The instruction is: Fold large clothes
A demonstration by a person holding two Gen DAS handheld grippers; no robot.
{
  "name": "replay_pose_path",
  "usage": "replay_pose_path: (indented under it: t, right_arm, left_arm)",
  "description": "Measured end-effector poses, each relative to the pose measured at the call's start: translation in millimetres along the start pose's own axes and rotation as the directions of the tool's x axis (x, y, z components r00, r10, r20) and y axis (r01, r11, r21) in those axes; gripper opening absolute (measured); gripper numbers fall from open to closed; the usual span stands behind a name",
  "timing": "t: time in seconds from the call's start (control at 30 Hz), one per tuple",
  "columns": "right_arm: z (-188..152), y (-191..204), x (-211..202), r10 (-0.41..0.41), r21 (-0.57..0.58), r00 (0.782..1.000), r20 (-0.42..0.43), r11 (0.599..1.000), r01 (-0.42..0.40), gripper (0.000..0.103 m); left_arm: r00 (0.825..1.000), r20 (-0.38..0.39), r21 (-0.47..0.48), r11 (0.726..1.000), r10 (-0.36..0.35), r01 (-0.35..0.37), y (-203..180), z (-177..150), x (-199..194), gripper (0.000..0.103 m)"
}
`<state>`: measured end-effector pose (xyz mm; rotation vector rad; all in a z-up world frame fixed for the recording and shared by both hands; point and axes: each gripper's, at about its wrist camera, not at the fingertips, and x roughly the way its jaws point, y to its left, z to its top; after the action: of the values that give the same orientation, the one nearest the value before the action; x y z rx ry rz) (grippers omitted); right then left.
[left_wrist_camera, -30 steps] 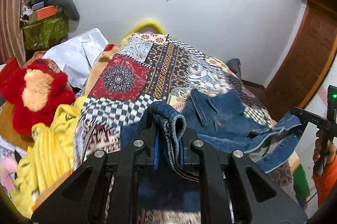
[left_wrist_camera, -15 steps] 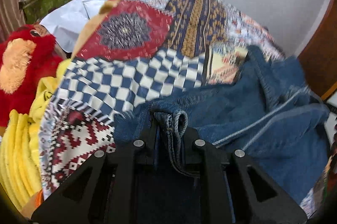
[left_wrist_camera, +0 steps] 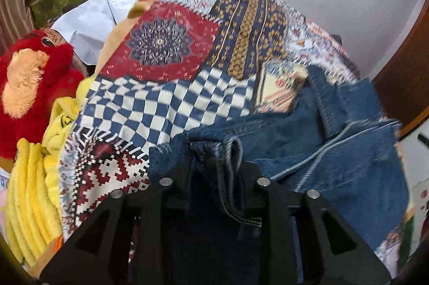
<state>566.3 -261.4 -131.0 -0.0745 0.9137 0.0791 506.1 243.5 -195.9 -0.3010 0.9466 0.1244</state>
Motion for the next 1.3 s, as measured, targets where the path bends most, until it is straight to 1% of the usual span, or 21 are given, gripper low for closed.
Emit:
replay_pose_path:
  t: [0.07, 0.13, 0.2, 0.23, 0.27, 0.3, 0.37, 0.43, 0.53, 0.67, 0.73, 0.8, 0.9, 0.97, 1.0, 1.03, 1.07, 1.1, 1.17, 1.23, 1.3]
  right_arm:
    - [-4.2, 12.3, -13.4, 0.011, -0.042, 1.000, 0.015, 0.999, -0.011, 0.017]
    - [-7.7, 29.4, -29.7, 0.045, -0.086, 0.998, 0.038, 0.995, -0.042, 0.017]
    - [-10.7, 50.9, -41.6, 0.099, -0.130, 0.994, 0.050, 0.987, -0.091, 0.017]
    - [-12.3, 59.6, -44.8, 0.118, -0.145, 0.992, 0.049, 0.983, -0.110, 0.017]
    - [-14.3, 70.5, -47.8, 0.141, -0.162, 0.989, 0.045, 0.978, -0.132, 0.017]
    - [-17.3, 84.8, -49.9, 0.168, -0.182, 0.985, 0.038, 0.970, -0.158, 0.017]
    - [-21.8, 103.1, -51.4, 0.199, -0.203, 0.980, 0.028, 0.961, -0.189, 0.017]
    - [-28.0, 127.7, -49.7, 0.237, -0.227, 0.972, -0.003, 0.946, -0.231, 0.017]
    - [-34.6, 152.2, -44.0, 0.284, -0.242, 0.958, -0.039, 0.928, -0.284, 0.017]
    - [-40.0, 186.0, -31.0, 0.331, -0.264, 0.940, -0.087, 0.902, -0.342, 0.017]
    - [-41.7, 200.2, -18.0, 0.335, -0.273, 0.935, -0.115, 0.895, -0.354, 0.017]
    - [-42.8, 211.5, -0.4, 0.318, -0.276, 0.937, -0.146, 0.896, -0.347, 0.017]
    - [-40.0, 213.1, 26.7, 0.289, -0.257, 0.941, -0.177, 0.909, -0.328, 0.017]
    - [-33.4, 206.3, 35.5, 0.322, -0.215, 0.930, -0.176, 0.910, -0.356, 0.017]
    - [-27.9, 201.1, 37.8, 0.334, -0.188, 0.929, -0.162, 0.913, -0.361, 0.017]
    - [-22.8, 196.6, 39.2, 0.320, -0.175, 0.937, -0.142, 0.923, -0.342, 0.017]
    - [-17.7, 193.0, 40.3, 0.277, -0.173, 0.954, -0.113, 0.940, -0.294, 0.017]
    - [-11.3, 188.2, 42.5, 0.205, -0.180, 0.976, -0.074, 0.960, -0.215, 0.017]
    - [-1.0, 175.4, 50.7, 0.156, -0.163, 0.987, -0.049, 0.973, -0.162, 0.016]
    - [3.8, 162.7, 58.1, 0.198, -0.110, 0.977, -0.080, 0.972, -0.206, 0.016]
    - [3.5, 155.9, 57.4, 0.227, -0.081, 0.969, -0.096, 0.969, -0.235, 0.016]
  left_arm:
    - [1.000, 0.010, 0.007, 1.000, -0.003, 0.003, -3.1, 4.3, -10.8, 0.033]
    - [1.000, 0.021, 0.023, 1.000, -0.002, 0.001, -6.8, 7.3, -21.6, 0.037]
    - [0.999, 0.049, 0.035, 0.999, 0.007, -0.008, -10.8, 7.3, -34.9, 0.049]
    - [0.997, 0.075, 0.038, 0.999, 0.014, -0.017, -11.7, 7.4, -42.5, 0.064]
    - [0.995, 0.097, 0.039, 0.999, 0.015, -0.019, -12.3, 7.6, -49.1, 0.073]
    - [0.992, 0.128, 0.042, 0.999, 0.011, -0.017, -13.5, 8.3, -58.8, 0.075]
    - [0.987, 0.157, 0.065, 0.998, 0.015, -0.026, -17.2, 9.6, -71.0, 0.077]
    - [0.986, 0.162, 0.105, 0.994, 0.025, -0.043, -22.6, 7.7, -76.6, 0.079]
    - [0.992, 0.125, 0.172, 0.985, 0.008, -0.030, -31.4, -4.8, -70.5, 0.086]
    - [0.998, 0.056, 0.288, 0.957, 0.025, -0.040, -44.9, -35.5, -47.1, 0.086]
    - [0.997, 0.025, 0.343, 0.937, 0.068, -0.072, -49.7, -50.6, -26.0, 0.086]
    - [0.994, -0.006, 0.360, 0.928, 0.108, -0.098, -48.5, -58.5, -3.7, 0.086]
    - [0.988, -0.018, 0.326, 0.936, 0.150, -0.136, -36.3, -54.6, 20.7, 0.086]
    - [0.980, -0.008, 0.314, 0.931, 0.200, -0.187, -25.8, -44.4, 33.8, 0.089]
    - [0.971, 0.004, 0.315, 0.921, 0.240, -0.229, -21.7, -39.2, 38.7, 0.089]
    - [0.946, 0.035, 0.318, 0.894, 0.322, -0.316, -16.2, -32.1, 45.1, 0.089]
    - [0.934, 0.046, 0.311, 0.883, 0.355, -0.351, -9.5, -25.7, 49.4, 0.095]
    - [0.937, 0.043, 0.290, 0.894, 0.346, -0.343, -1.4, -19.9, 51.6, 0.099]
    - [0.940, 0.029, 0.229, 0.914, 0.339, -0.336, 14.0, -10.2, 51.7, 0.102]
    - [0.951, 0.019, 0.161, 0.937, 0.310, -0.309, 28.0, -3.6, 46.2, 0.102]
    - [0.957, 0.020, 0.130, 0.948, 0.291, -0.291, 32.8, -3.7, 38.5, 0.102]
